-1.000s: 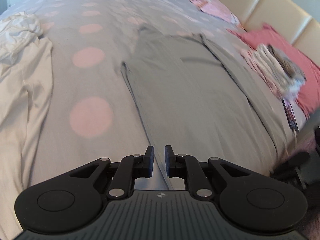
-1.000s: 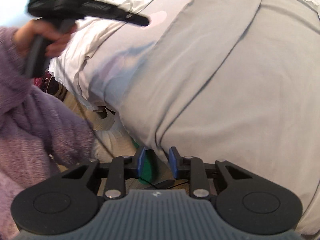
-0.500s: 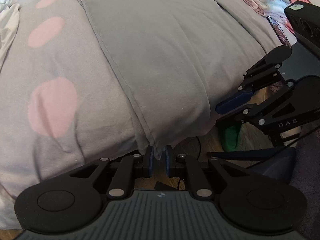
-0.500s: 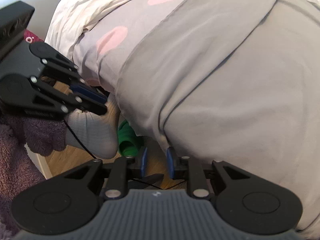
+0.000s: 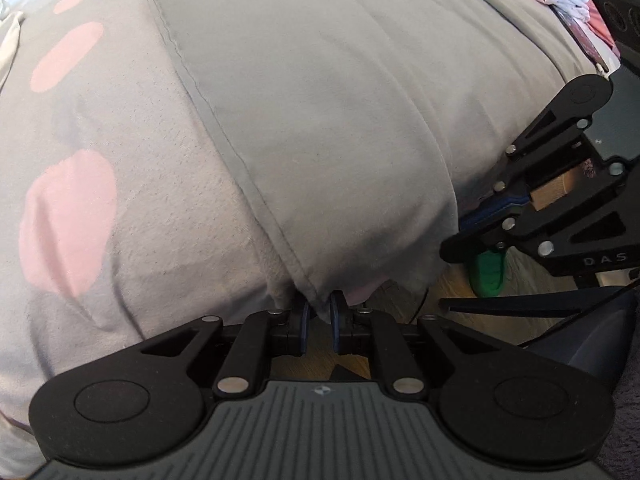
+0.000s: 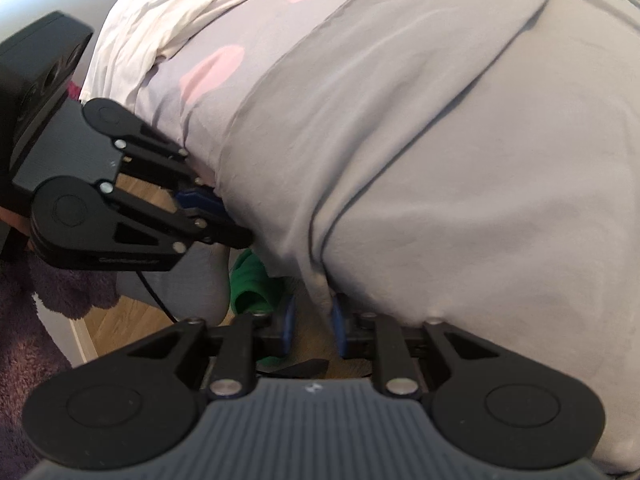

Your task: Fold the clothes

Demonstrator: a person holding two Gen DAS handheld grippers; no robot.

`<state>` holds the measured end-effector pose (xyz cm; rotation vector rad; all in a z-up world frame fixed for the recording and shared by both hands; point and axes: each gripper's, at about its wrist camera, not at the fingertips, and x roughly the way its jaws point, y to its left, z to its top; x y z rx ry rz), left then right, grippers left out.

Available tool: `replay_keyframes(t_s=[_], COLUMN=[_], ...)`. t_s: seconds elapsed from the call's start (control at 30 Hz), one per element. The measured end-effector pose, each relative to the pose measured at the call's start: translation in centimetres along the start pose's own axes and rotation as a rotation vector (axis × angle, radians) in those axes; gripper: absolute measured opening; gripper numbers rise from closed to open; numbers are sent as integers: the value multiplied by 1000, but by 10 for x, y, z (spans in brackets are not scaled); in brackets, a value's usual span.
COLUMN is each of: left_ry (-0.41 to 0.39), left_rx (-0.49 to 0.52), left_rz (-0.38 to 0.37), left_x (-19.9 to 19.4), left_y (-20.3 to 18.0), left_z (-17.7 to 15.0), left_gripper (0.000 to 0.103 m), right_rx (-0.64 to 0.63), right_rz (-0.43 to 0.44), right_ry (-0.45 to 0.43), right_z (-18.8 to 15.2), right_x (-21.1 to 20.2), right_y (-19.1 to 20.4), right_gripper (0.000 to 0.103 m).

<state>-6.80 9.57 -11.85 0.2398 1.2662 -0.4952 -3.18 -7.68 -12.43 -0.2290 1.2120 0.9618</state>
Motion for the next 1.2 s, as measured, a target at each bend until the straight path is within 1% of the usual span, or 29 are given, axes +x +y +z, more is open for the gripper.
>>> replay_keyframes(t_s=[0.07,0.13,0.2,0.27,0.37,0.47,0.53,0.6,0.63,0.67,0.73,0.8,0.87,0.97,1.03,1.1,1.13,1.17,1.2], left_ry=[30,54,65,66,89,110,119,127,102,77,35,0,-10,-33,-42,-34,-25,-17,-9], left_rx=[-22,-44,-57,-62,-58,-65,-75,-85,-90,-94,-84,-57,-38,-25,-13,-6,-6,-6,-7], left_rz=[-10,-12,-6,-3,9,23,31,39,28,16,3,0,22,43,43,34,33,32,30], left_x=[-6,-14,-23,-24,-17,-14,-16,-17,-21,-26,-33,-38,-36,-31,-27,-22,-22,-21,-21], left_y=[2,5,7,9,10,11,11,11,12,13,12,7,4,7,8,9,10,11,13], left_z=[-2,-5,-6,-5,-5,-6,-7,-7,-8,-9,-10,-12,-13,-14,-13,-13,-11,-9,-8], left_gripper=[1,1,0,0,0,0,1,3,10,19,29,33,41,44,43,31,19,14,11], right_rx=[5,8,3,-1,-12,11,31,42,46,47,40,32,24,15,13,12,12,11,11], right_rz=[18,41,60,66,46,17,0,-2,-2,-2,-7,-13,-19,-20,-17,-17,-18,-20,-23], right_ry=[8,16,26,37,50,83,100,91,85,78,69,62,55,46,44,44,44,39,31], right_z=[0,0,-1,-1,-1,-4,-6,-6,-5,-5,-4,-3,-3,-2,-1,-1,-1,0,1], right_x=[-3,-6,-10,-11,-8,-3,-2,-6,-8,-9,-12,-15,-18,-22,-22,-23,-23,-25,-27], right_y=[2,4,8,12,13,9,6,4,4,3,4,4,5,6,6,6,7,8,9], right_gripper=[4,3,3,3,3,4,6,8,8,8,9,9,9,10,10,10,10,10,10])
